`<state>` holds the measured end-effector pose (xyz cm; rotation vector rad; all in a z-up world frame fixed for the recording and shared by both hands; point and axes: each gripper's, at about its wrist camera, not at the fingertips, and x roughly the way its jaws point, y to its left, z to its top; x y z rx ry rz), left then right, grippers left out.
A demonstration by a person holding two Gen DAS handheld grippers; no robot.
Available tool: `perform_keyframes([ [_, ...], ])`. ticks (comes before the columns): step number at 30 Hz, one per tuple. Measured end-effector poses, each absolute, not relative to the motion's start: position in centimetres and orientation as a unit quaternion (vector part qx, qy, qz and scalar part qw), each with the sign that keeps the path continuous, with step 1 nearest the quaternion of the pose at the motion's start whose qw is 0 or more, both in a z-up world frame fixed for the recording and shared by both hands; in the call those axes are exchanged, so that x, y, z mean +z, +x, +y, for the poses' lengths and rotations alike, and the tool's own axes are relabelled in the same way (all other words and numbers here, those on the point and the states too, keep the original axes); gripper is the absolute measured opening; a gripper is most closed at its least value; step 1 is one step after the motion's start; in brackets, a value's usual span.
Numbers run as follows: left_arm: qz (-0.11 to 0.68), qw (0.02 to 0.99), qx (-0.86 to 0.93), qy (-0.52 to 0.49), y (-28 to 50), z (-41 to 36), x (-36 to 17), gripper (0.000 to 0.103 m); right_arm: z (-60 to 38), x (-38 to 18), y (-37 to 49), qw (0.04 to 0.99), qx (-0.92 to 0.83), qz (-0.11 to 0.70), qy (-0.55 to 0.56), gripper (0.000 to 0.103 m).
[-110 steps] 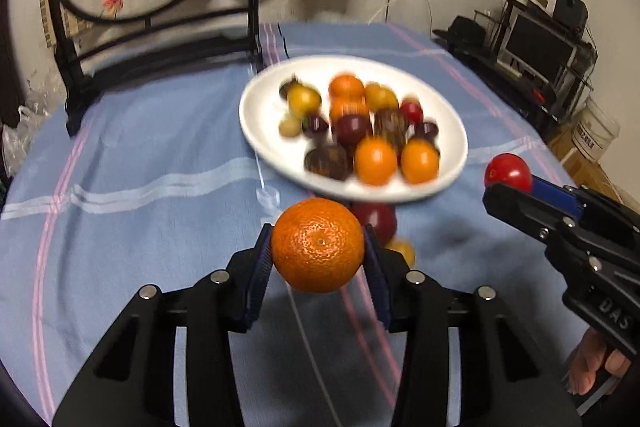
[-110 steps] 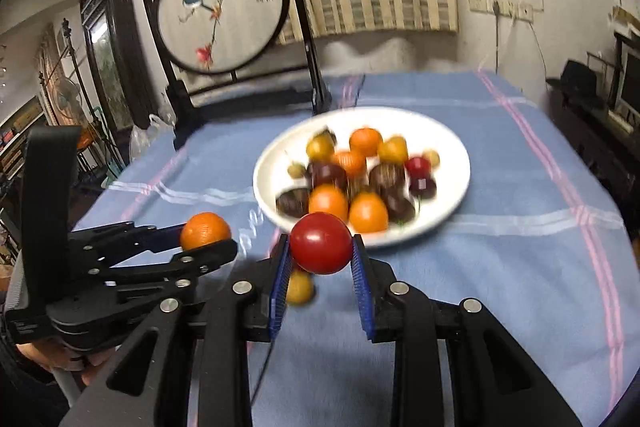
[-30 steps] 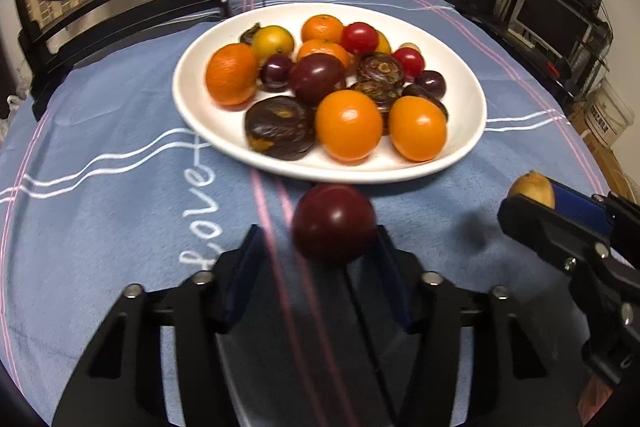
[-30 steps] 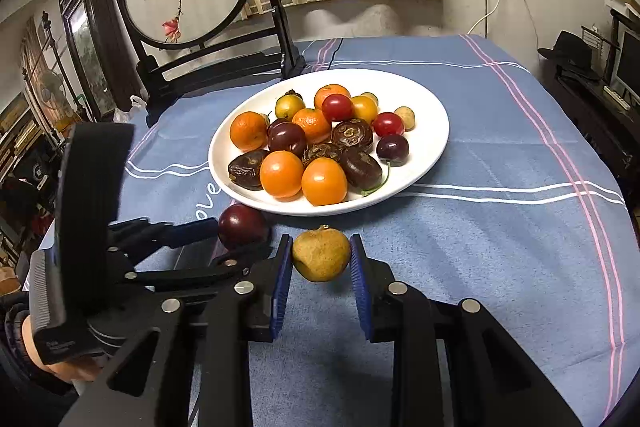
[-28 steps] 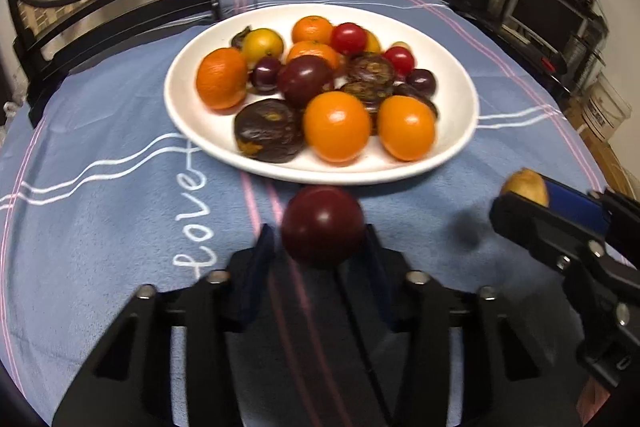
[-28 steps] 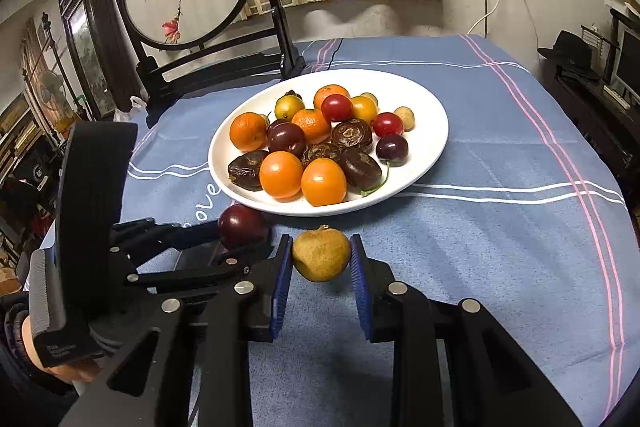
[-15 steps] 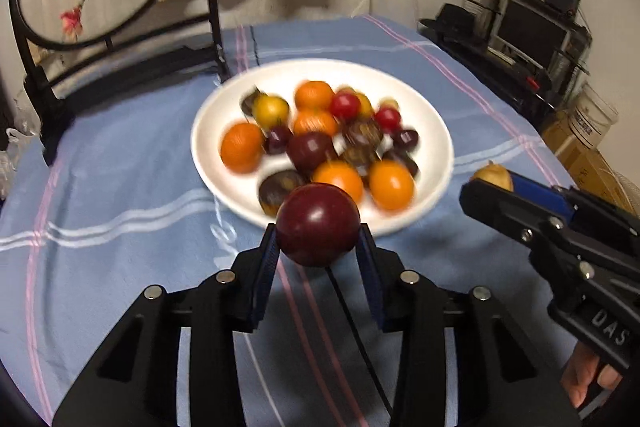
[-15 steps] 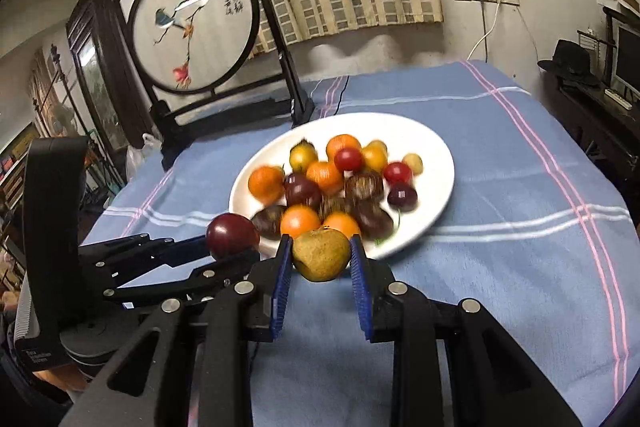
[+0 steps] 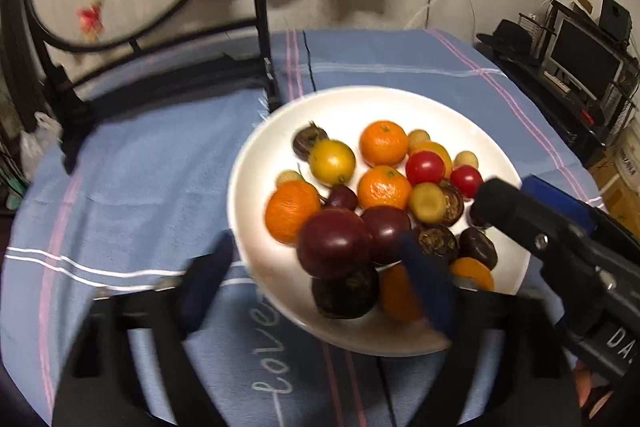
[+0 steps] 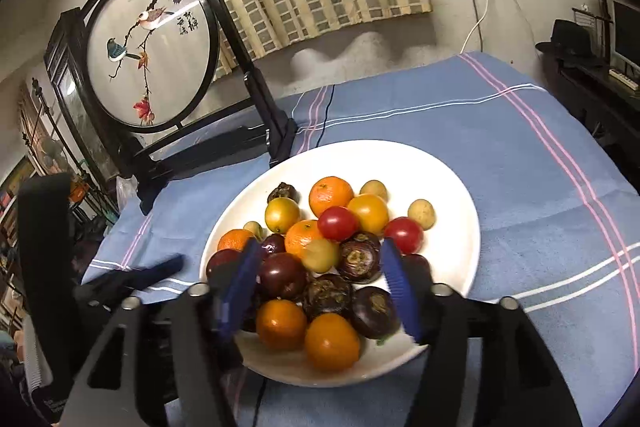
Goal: Organize fruits
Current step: 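Place the tan fruit and dark red plum on the white plate, opening both grippers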
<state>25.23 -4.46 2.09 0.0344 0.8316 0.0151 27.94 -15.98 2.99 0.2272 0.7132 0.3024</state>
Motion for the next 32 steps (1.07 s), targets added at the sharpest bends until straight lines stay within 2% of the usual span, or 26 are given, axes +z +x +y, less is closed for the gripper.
perform_keyframes([
  [4,0.407,0.913,-0.010,0.019,24.1,-4.8,2.4,0.092,-16.5,2.7,27.2,0.918,0.137,0.358,0.103,0.085],
  [10,0.408,0.913,-0.009,0.008,21.6,-4.8,2.1,0.098,-17.4,2.9,24.7,0.927,0.109,0.352,0.070,0.098],
  [22,0.420,0.907,-0.028,0.006,16.3,-4.7,1.5,0.098,-18.5,2.5,18.1,0.937,0.099,0.330,0.058,0.099],
  [32,0.427,0.904,-0.008,0.004,12.2,-3.6,0.9,0.098,-17.7,1.2,15.4,0.924,0.107,0.359,0.075,0.099],
])
